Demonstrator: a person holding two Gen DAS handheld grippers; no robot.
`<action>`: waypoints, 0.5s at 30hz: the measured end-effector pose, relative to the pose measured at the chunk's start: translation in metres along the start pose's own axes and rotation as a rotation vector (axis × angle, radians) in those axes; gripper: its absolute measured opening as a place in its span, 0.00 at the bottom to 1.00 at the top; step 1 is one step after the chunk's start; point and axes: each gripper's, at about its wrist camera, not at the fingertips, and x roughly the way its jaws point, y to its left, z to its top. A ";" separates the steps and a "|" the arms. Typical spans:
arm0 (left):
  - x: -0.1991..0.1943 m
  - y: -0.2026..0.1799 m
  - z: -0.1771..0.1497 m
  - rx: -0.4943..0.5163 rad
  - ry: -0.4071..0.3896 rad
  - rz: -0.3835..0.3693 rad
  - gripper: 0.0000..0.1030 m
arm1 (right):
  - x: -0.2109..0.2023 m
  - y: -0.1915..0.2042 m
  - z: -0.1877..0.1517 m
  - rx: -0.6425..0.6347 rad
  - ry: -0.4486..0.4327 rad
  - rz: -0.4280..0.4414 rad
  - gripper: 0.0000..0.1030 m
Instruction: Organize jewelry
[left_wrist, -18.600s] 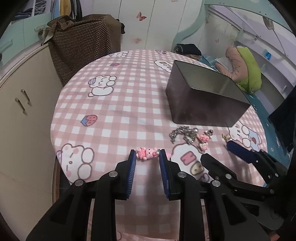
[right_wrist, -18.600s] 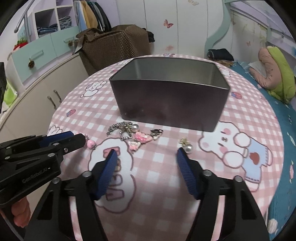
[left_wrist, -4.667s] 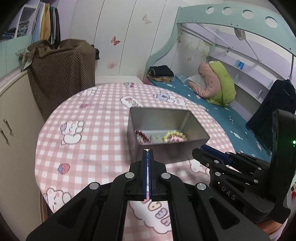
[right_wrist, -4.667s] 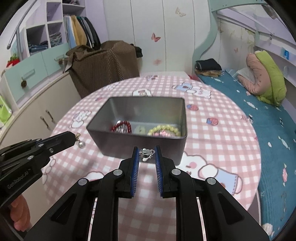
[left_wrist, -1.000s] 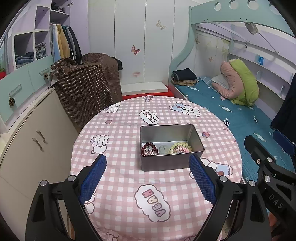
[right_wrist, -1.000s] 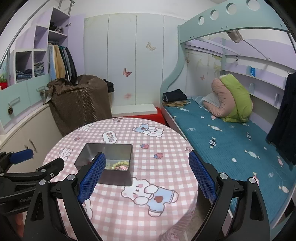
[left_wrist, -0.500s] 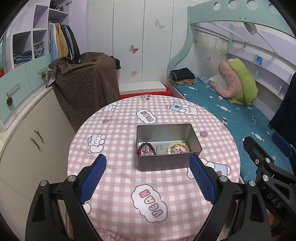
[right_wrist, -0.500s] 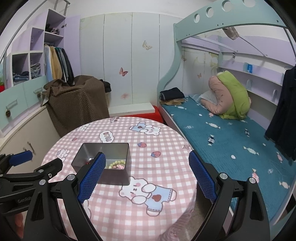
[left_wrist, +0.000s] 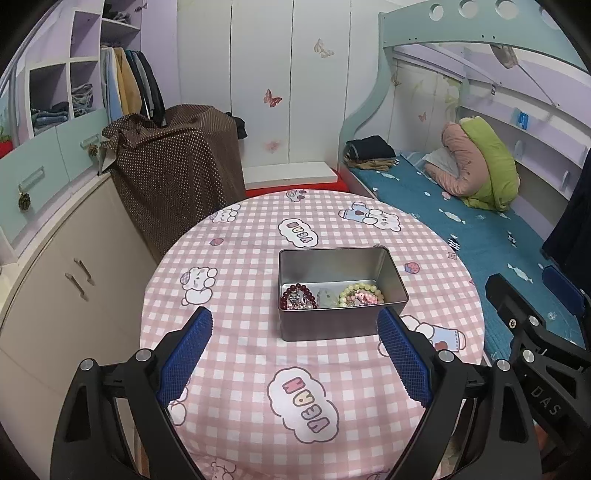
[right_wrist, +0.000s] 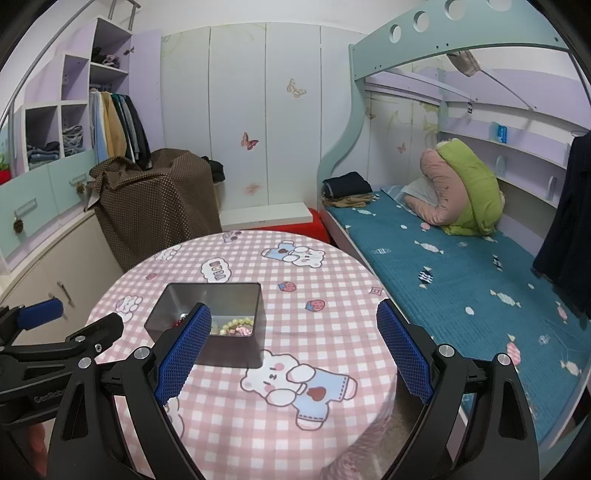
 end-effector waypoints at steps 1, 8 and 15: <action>0.000 0.000 0.000 -0.001 0.000 -0.001 0.86 | 0.000 -0.001 0.000 0.002 0.000 0.000 0.86; -0.001 0.001 0.000 -0.006 0.003 -0.005 0.86 | -0.001 0.000 -0.001 0.004 0.003 -0.001 0.86; -0.001 0.003 0.000 -0.009 0.007 -0.007 0.86 | -0.002 0.000 -0.001 0.006 0.006 0.000 0.86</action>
